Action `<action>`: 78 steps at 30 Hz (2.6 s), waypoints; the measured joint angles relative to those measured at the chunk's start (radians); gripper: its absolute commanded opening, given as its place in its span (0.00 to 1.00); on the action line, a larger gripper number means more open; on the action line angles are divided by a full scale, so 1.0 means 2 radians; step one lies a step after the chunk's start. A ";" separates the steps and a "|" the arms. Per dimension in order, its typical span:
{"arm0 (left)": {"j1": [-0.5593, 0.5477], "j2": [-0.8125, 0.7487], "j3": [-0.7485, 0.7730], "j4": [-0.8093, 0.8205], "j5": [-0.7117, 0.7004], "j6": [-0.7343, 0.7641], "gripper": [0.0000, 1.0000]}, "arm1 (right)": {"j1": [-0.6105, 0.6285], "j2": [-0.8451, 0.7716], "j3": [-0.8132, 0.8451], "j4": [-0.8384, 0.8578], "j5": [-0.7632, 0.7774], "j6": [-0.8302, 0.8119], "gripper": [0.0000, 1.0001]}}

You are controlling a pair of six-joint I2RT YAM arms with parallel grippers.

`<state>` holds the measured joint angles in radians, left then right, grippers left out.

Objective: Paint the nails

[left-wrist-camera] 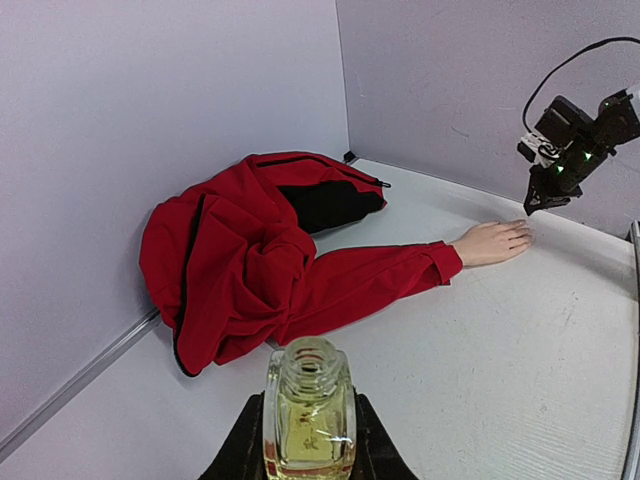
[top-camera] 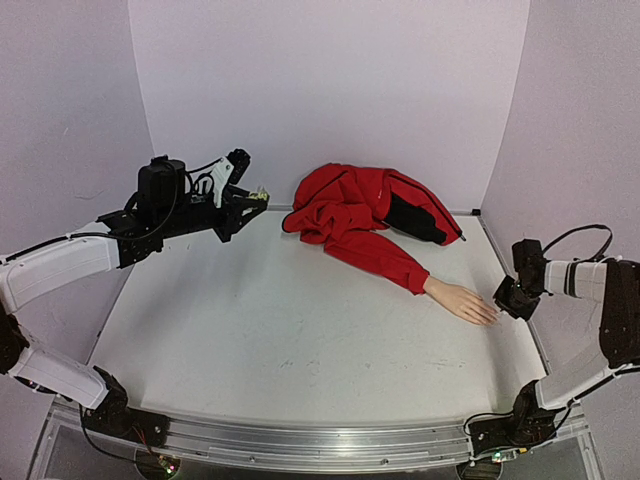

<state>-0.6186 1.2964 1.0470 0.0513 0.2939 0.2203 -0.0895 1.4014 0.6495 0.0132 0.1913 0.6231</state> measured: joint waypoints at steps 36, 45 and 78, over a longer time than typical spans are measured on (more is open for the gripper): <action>0.000 0.000 0.000 0.000 0.001 0.000 0.00 | 0.000 -0.025 -0.001 -0.006 -0.047 -0.025 0.00; 0.000 0.000 0.000 0.000 0.001 0.000 0.00 | 0.000 -0.025 -0.001 -0.006 -0.036 -0.020 0.00; 0.000 0.000 0.000 0.000 0.021 -0.006 0.00 | 0.000 -0.126 0.008 -0.013 -0.051 -0.031 0.00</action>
<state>-0.6186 1.2961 1.0470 0.0517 0.3363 0.2085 -0.0895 1.1500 0.6655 -0.0135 0.0895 0.5606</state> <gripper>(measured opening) 0.208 0.153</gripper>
